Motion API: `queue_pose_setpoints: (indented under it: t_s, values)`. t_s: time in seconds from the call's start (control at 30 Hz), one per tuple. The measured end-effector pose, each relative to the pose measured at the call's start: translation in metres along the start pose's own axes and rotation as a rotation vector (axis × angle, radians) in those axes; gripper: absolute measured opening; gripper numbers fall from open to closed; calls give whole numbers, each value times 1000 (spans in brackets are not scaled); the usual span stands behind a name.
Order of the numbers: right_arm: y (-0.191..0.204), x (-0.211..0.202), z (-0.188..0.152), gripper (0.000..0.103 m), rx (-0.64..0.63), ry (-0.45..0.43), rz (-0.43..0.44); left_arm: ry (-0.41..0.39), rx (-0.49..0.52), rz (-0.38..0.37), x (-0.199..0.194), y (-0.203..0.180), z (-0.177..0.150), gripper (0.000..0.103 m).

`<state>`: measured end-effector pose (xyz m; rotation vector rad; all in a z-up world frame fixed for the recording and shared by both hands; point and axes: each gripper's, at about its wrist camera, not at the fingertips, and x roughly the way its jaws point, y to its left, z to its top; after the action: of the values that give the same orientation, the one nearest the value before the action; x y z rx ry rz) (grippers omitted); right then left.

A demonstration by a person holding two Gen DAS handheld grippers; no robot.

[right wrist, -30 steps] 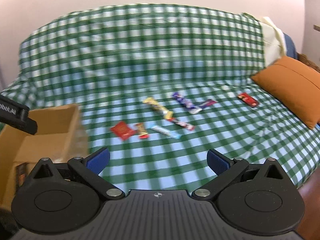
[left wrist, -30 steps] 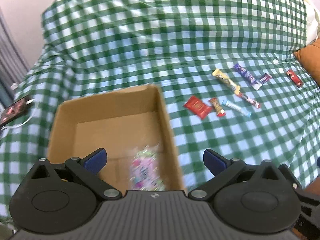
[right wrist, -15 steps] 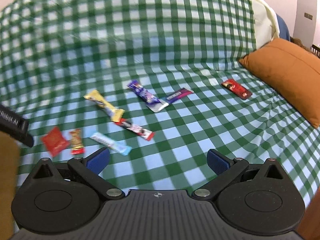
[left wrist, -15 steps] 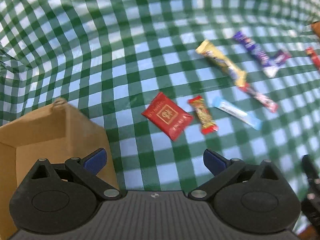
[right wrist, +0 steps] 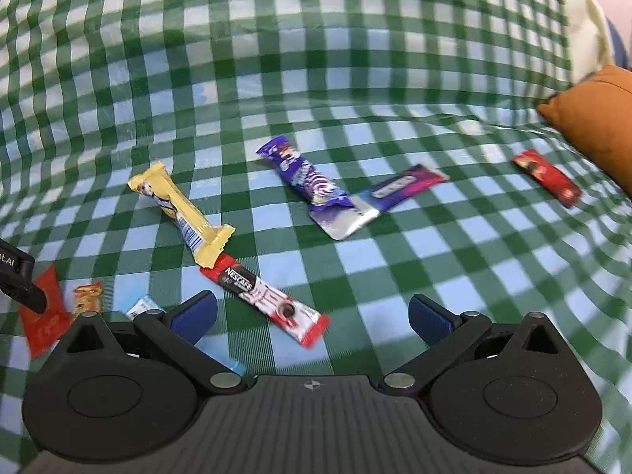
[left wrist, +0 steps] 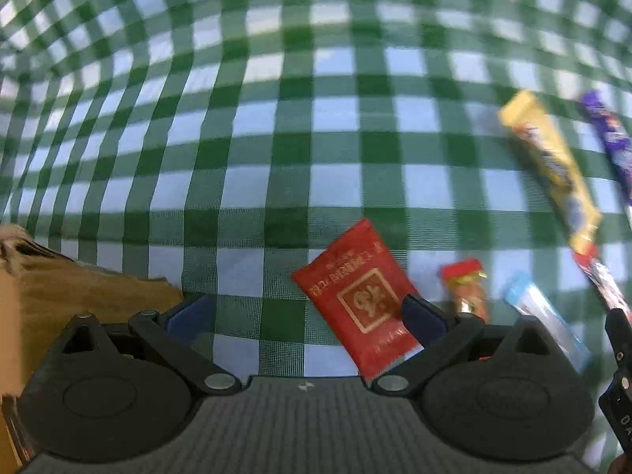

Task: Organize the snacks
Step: 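Grasp the red packet with left tool while right tool grasps the red-and-white stick snack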

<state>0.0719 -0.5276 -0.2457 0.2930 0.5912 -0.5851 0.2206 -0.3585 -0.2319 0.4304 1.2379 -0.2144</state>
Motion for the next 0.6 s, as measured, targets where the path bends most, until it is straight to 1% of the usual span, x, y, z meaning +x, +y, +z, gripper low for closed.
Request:
queue_pose_setpoints:
  t_s: [0.03, 0.07, 0.13, 0.17, 0.2, 0.27, 0.4, 0.43, 0.47, 0.5, 0.53, 0.57, 0.6]
  values:
    - [2, 10, 1, 103, -17, 7, 6, 6, -31, -12, 6, 1, 1, 103]
    - [5, 19, 0, 103, -41, 22, 9, 0, -71, -47, 9, 4, 1, 103]
    - [10, 36, -5, 103, -89, 59, -4, 38, -133, -97, 17, 11, 5, 103]
    - [9, 37, -9, 103, -86, 16, 7, 58, -162, -125, 21, 15, 7, 103]
    - [9, 37, -11, 103, -89, -4, 9, 73, -179, -141, 24, 19, 9, 103]
    - [9, 37, -14, 103, -94, -18, 11, 88, -191, -150, 28, 24, 13, 103]
    - [10, 38, -15, 102, -99, -27, 15, 101, -206, -131, 28, 23, 17, 103]
    - [10, 38, -14, 101, -103, -20, 13, 91, -208, -129, 25, 22, 15, 96]
    - [10, 36, -13, 89, -103, -13, 27, 67, -199, -129, 18, 21, 14, 80]
    - [12, 30, -13, 77, -105, -13, 38, 37, -175, -132, 12, 19, 15, 68]
    - [15, 24, -15, 55, -115, -17, 36, 15, -146, -139, 4, 16, 12, 50]
    - [18, 21, -15, 36, -128, -13, 35, 17, -125, -152, 1, 15, 9, 49]
    - [22, 18, -16, 22, -141, -7, 39, 26, -116, -165, -1, 14, 6, 48]
